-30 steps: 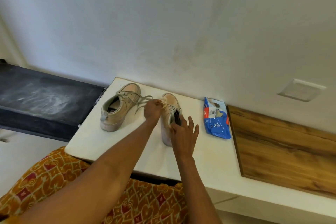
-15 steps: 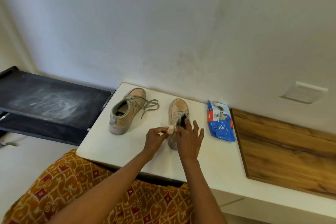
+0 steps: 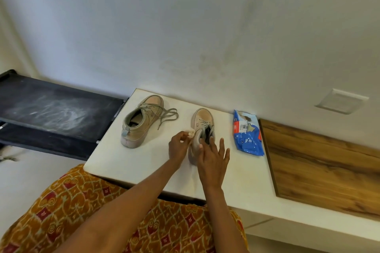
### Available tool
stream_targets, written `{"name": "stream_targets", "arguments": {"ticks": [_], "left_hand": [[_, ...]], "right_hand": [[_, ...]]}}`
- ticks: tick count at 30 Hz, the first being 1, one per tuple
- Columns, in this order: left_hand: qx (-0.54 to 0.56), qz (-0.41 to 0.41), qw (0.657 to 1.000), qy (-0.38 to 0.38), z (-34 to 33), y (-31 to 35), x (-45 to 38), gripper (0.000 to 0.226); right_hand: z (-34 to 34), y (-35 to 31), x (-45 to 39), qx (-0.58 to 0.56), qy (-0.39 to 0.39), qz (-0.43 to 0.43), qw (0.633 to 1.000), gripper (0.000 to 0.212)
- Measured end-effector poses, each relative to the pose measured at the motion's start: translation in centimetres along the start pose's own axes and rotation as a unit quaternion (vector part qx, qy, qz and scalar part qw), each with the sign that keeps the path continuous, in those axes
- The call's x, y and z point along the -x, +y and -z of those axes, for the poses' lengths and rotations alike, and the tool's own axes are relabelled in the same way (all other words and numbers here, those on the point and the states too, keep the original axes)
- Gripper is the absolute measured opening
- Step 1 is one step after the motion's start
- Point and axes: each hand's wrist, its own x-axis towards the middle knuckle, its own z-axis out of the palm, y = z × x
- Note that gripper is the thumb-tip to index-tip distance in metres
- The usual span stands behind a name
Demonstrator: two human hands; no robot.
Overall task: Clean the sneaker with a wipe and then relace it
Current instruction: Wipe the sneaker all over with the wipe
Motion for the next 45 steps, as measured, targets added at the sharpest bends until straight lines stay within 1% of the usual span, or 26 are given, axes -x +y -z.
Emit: {"name": "stream_targets", "arguments": {"ticks": [2, 5, 8, 10, 12, 14, 17, 19, 21, 23, 26, 28, 30, 33, 35, 37, 38, 39, 41, 42, 43, 45], "left_hand": [[-0.019, -0.037, 0.999, -0.003, 0.0, -1.2, 2.0, 0.009], [-0.076, -0.037, 0.996, 0.004, 0.1, -2.3, 4.2, 0.012], [-0.141, 0.010, 0.989, 0.036, -0.1, -1.8, 3.4, 0.018], [-0.169, 0.055, 0.984, 0.024, -0.2, -1.2, 1.6, 0.018], [-0.169, 0.081, 0.982, -0.003, -0.1, -0.5, 0.2, 0.018], [-0.160, 0.064, 0.985, -0.015, -0.2, -0.2, 0.1, 0.018], [-0.167, -0.004, 0.986, -0.010, 0.3, -0.7, 2.9, 0.018], [-0.194, -0.039, 0.980, -0.008, 0.6, -1.4, 5.0, 0.022], [-0.218, -0.034, 0.975, 0.003, 0.6, -1.5, 5.6, 0.023], [-0.230, 0.020, 0.973, 0.013, 0.2, -1.2, 4.4, 0.020], [-0.224, 0.092, 0.970, -0.011, -0.5, -0.3, 1.7, 0.020], [-0.208, 0.098, 0.973, -0.025, -0.9, 0.4, 0.7, 0.019], [-0.178, 0.073, 0.981, -0.013, -1.3, 1.1, 1.0, 0.017], [-0.144, -0.005, 0.990, -0.013, -1.2, 0.3, 3.6, 0.016], [-0.163, -0.054, 0.985, -0.027, -0.7, -1.2, 5.3, 0.014], [-0.203, -0.081, 0.976, -0.017, -0.4, -2.1, 5.7, 0.013], [-0.218, -0.071, 0.973, -0.008, -0.4, -2.1, 5.3, 0.013], [-0.225, -0.038, 0.974, -0.001, -0.6, -1.7, 4.6, 0.014], [-0.205, 0.044, 0.978, 0.004, -0.8, -0.2, 3.0, 0.019], [-0.185, 0.063, 0.981, 0.004, -0.9, 0.4, 2.1, 0.021], [-0.168, 0.059, 0.984, 0.005, -1.0, 1.1, 1.4, 0.021], [-0.138, 0.007, 0.990, 0.003, -0.8, 2.1, 1.6, 0.019]], "right_hand": [[-0.3, 0.0, -0.3, 0.002, 0.013, -0.009, 1.000, 0.059], [-0.7, 0.2, -0.5, 0.012, 0.025, -0.015, 1.000, 0.048], [-0.7, 0.3, -0.3, 0.011, 0.039, -0.002, 0.999, 0.052], [-0.7, 0.4, -0.3, 0.006, 0.039, 0.001, 0.999, 0.055], [-0.8, 0.4, -0.4, 0.003, 0.042, 0.007, 0.999, 0.055], [-1.0, 0.4, -0.6, 0.001, 0.046, 0.010, 0.999, 0.054], [-1.2, 0.3, -0.7, 0.003, 0.043, 0.007, 0.999, 0.054], [-1.2, 0.4, -0.7, 0.009, 0.046, 0.010, 0.999, 0.045], [-1.1, 0.5, -0.6, 0.006, 0.042, 0.010, 0.999, 0.037], [-1.0, 0.4, -0.6, 0.001, 0.026, 0.002, 1.000, 0.035], [-1.0, 0.5, -0.6, -0.010, 0.012, -0.004, 1.000, 0.030], [-1.1, 0.5, -0.7, -0.018, 0.008, -0.003, 1.000, 0.029], [-1.1, 0.6, -0.8, -0.022, 0.004, -0.001, 1.000, 0.030], [-1.2, 0.6, -0.9, -0.023, 0.006, -0.004, 1.000, 0.030], [-1.3, 0.5, -0.8, -0.023, 0.017, -0.002, 1.000, 0.029], [-1.2, 0.5, -0.7, -0.025, 0.019, -0.001, 1.000, 0.029], [-1.1, 0.4, -0.7, -0.028, 0.015, -0.004, 0.999, 0.029], [-1.0, 0.4, -0.7, -0.031, 0.010, -0.008, 0.999, 0.030], [-0.9, 0.4, -0.7, -0.036, 0.004, -0.011, 0.999, 0.031], [-1.0, 0.4, -0.7, -0.038, 0.001, -0.011, 0.999, 0.032], [-1.1, 0.4, -0.7, -0.039, -0.003, -0.012, 0.999, 0.033], [-1.2, 0.5, -0.8, -0.040, -0.004, -0.013, 0.999, 0.034]]}}
